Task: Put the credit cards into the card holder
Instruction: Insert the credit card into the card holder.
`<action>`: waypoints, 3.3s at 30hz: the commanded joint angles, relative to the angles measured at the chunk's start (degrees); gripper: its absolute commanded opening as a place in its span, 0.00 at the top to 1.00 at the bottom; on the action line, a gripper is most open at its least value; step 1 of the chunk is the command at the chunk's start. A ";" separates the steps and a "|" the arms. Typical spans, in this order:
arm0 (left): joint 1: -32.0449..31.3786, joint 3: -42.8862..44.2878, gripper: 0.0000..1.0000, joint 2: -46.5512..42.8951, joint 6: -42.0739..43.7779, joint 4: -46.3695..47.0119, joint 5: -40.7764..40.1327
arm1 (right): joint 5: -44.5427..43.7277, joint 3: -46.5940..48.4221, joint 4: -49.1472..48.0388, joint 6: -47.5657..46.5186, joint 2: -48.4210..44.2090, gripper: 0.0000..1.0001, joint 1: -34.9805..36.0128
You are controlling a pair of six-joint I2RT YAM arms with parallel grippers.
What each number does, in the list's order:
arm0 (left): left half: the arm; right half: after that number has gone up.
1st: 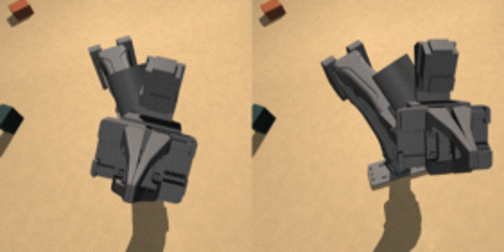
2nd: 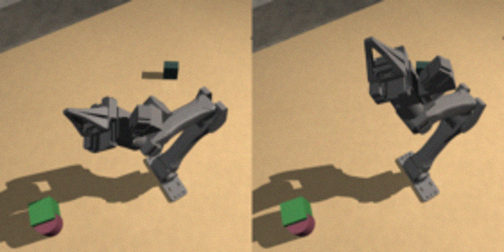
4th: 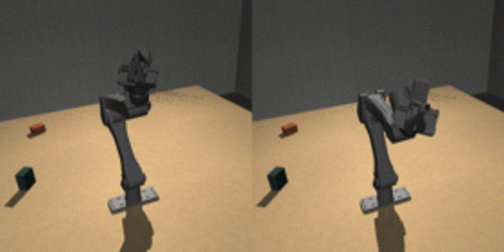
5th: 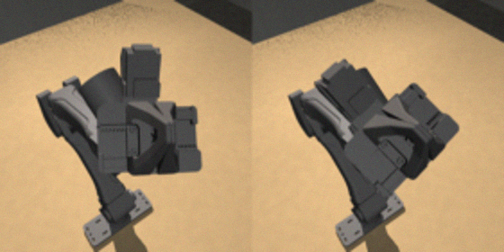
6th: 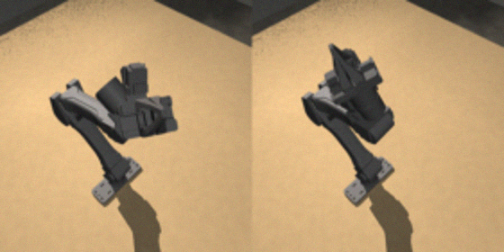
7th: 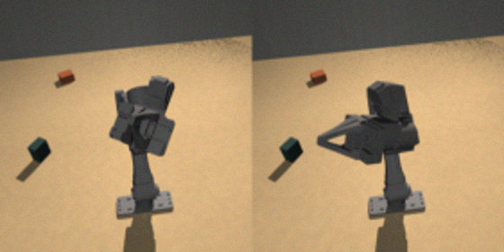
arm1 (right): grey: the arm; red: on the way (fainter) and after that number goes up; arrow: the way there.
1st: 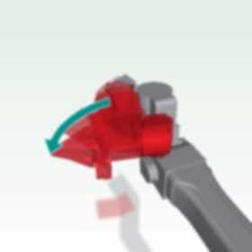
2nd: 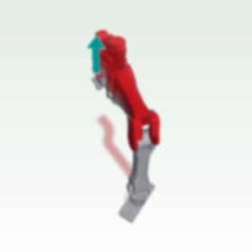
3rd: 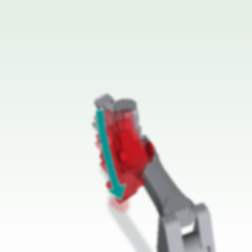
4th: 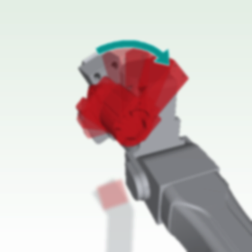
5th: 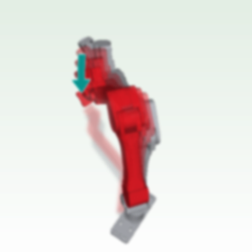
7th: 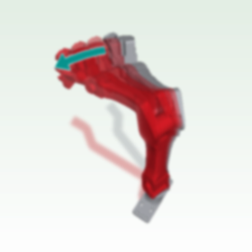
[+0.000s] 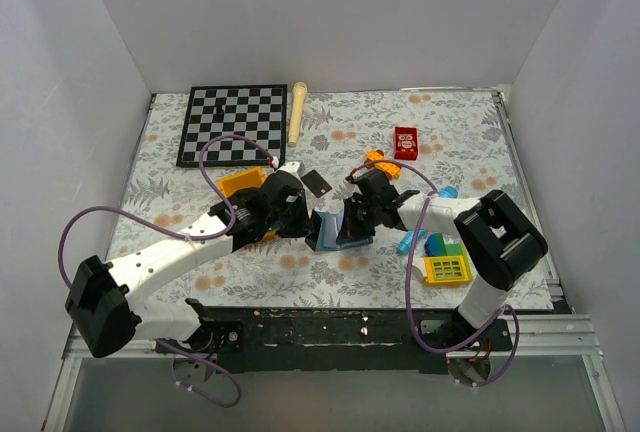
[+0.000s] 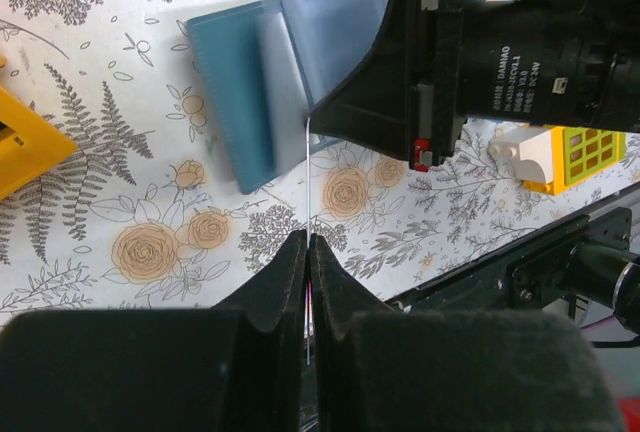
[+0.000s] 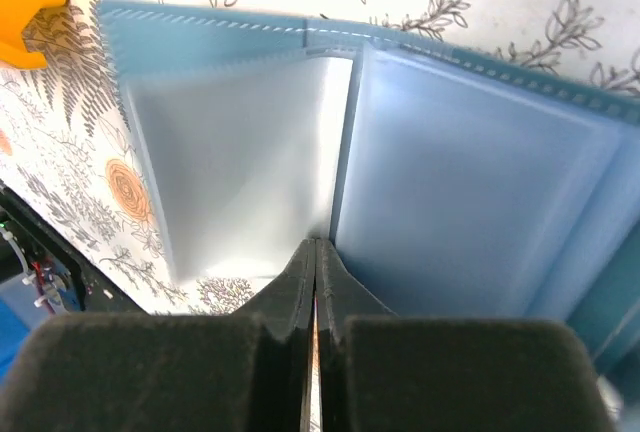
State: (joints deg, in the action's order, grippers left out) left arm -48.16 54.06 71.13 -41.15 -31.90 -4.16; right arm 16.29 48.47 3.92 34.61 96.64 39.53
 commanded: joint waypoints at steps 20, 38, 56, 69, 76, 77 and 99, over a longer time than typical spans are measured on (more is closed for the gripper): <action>1.14 0.69 1.00 4.88 2.82 13.44 3.90 | -3.11 0.75 -1.64 1.25 3.20 0.99 0.81; 3.16 1.66 1.00 19.21 3.79 9.32 -1.28 | -6.10 1.28 2.31 0.11 -0.40 0.99 0.81; 3.16 1.22 1.00 20.10 4.49 8.26 -2.96 | -15.94 6.11 12.86 -3.06 -7.09 0.99 -1.29; 3.07 0.52 1.00 19.57 4.15 8.52 -2.60 | -18.15 7.96 13.57 -5.61 -1.37 0.99 -1.30; 3.16 0.34 1.00 19.66 4.06 8.61 -2.25 | -11.82 5.85 9.62 -5.08 0.13 0.99 -1.21; 3.07 0.34 1.00 19.66 4.23 8.61 -2.17 | -10.94 5.67 9.00 -5.08 0.39 0.99 -1.21; 3.16 0.78 1.00 20.10 4.06 7.99 -1.90 | 2.69 2.86 -3.31 -0.51 4.17 0.99 -1.12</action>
State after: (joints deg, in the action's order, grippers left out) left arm -45.10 54.41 91.48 -37.89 -21.41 -5.50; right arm 16.38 52.66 3.95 32.84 99.48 38.20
